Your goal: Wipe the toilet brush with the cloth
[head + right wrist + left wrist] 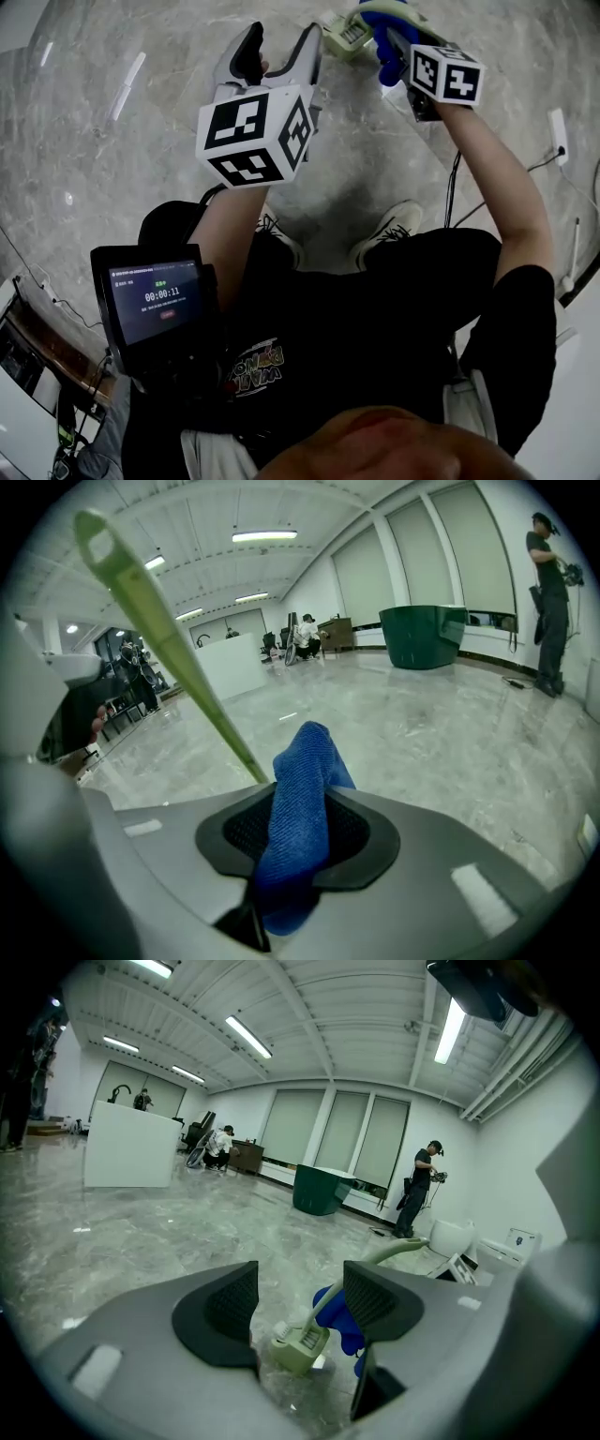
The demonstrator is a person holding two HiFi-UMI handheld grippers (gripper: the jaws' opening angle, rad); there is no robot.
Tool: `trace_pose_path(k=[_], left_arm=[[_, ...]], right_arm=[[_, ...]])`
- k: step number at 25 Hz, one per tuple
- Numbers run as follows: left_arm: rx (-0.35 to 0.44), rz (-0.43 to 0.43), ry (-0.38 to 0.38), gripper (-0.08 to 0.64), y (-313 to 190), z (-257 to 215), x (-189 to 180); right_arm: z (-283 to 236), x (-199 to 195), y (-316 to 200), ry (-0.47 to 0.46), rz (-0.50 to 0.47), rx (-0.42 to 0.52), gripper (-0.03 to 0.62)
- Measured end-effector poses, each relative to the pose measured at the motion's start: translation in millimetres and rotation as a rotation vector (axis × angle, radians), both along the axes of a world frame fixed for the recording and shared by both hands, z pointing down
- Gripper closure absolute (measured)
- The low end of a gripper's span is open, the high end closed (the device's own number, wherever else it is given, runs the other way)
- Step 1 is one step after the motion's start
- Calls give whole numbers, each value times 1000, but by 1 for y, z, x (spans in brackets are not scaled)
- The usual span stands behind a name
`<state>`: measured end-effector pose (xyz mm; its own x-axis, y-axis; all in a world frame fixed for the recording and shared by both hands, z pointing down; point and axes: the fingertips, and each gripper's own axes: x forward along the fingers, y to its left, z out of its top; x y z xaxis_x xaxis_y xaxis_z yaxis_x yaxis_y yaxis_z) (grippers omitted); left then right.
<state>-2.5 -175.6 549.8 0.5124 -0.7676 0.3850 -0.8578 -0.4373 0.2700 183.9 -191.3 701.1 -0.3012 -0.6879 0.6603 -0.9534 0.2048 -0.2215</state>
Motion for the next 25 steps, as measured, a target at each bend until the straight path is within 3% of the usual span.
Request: trace_pose_path(k=[3,7,10,17,25], left_arm=[[-17,-7,-5,273,-4,7,-2],[-44,1,5,273,-3,11,1],[-30,16,-4,273,-2,9,4],[-32,13,-2,273,-4,10,3],[-27,18,22,273,-3,3,6]], right_arm=[[-14,-20,16,-2,4,0,476],[-20,-30,35,-31,70,-80,476],[-36,-43,41,-64,39,-81,476],[-106,-67,36,-293,-19,75,476],[-158,-56,57,-302,-60,211,476]])
